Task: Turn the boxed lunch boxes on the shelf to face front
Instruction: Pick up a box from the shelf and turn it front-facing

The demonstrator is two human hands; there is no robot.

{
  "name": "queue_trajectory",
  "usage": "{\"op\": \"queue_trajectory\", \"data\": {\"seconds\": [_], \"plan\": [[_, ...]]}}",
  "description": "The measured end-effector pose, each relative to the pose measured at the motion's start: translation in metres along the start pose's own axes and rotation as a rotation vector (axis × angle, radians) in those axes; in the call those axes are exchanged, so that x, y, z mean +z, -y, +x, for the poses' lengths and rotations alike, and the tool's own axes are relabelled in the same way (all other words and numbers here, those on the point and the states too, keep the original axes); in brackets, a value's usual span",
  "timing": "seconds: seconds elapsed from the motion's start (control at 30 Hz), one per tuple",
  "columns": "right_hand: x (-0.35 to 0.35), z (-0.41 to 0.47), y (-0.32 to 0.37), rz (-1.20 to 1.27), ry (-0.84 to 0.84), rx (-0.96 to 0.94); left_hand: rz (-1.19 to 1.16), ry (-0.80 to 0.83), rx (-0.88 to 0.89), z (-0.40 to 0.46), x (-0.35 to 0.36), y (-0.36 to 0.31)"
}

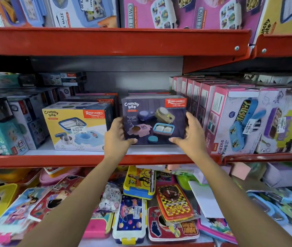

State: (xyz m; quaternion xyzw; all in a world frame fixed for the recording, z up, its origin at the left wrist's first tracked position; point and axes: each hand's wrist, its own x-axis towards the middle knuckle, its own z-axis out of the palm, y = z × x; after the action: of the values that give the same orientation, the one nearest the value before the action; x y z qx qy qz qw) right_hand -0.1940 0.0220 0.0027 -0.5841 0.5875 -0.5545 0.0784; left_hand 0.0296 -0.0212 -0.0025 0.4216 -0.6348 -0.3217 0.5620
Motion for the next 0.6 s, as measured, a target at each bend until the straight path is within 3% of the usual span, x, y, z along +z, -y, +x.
{"op": "queue_trajectory", "data": {"seconds": [0.6], "plan": [[0.024, -0.01, -0.012, -0.334, -0.007, 0.023, 0.507, -0.079, 0.142, 0.001, 0.017, 0.021]]}}
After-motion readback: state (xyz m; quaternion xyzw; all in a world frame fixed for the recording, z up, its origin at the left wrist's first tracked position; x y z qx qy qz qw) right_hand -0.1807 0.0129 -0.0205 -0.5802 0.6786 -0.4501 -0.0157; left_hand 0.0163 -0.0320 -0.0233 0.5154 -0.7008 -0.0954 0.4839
